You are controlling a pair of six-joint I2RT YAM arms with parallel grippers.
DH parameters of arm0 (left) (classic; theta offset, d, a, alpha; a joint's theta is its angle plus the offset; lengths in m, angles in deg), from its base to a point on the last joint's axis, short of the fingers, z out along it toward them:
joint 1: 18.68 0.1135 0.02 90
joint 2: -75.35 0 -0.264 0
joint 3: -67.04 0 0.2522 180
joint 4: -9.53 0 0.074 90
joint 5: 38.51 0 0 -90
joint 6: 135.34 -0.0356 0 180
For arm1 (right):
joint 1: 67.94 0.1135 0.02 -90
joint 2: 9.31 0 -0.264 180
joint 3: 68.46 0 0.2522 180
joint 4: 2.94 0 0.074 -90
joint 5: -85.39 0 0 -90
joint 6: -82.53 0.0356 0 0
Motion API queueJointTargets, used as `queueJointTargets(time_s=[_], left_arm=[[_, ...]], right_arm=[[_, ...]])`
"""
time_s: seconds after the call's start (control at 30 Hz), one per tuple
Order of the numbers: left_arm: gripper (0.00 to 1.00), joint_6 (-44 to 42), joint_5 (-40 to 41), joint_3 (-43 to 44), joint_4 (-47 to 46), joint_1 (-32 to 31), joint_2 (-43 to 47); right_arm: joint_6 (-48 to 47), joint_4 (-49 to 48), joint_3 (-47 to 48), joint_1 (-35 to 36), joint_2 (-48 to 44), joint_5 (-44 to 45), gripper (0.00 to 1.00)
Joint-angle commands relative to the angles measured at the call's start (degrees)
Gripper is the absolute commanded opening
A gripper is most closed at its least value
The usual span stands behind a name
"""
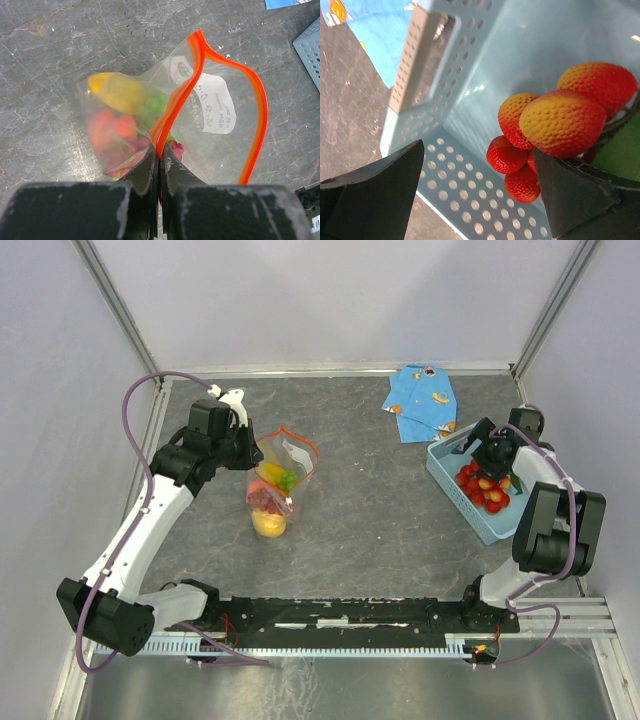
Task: Place the food in the zip-top bag and seal the zipper
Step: Move the fake fruit to the bin.
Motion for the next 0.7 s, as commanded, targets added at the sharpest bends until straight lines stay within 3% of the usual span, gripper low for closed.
queueJointTargets(time_s=[0.0, 0.2, 0.37, 0.67], left_arm=[[0.03, -2.98, -1.39, 0.16, -3.41, 0.47, 1.5], [0.03, -2.98, -1.78, 0.13, -3.5, 0.68, 1.36], [0.03, -2.85, -2.26, 0.05, -3.5, 0.71, 1.39], [0.03, -2.8, -2.62, -0.13, -3.7, 0.72, 1.38]], right_arm=[[-2.73, -1.11, 7.22, 0.68, 4.28, -1.09, 0.96], [-6.82, 4.87, 10.6, 1.78, 1.42, -2.29, 0.95], [-9.5, 10.6, 11.18, 1.23, -3.27, 5.54, 0.96], [-0.28, 7.46, 3.01, -6.04, -8.97, 10.5, 0.94]])
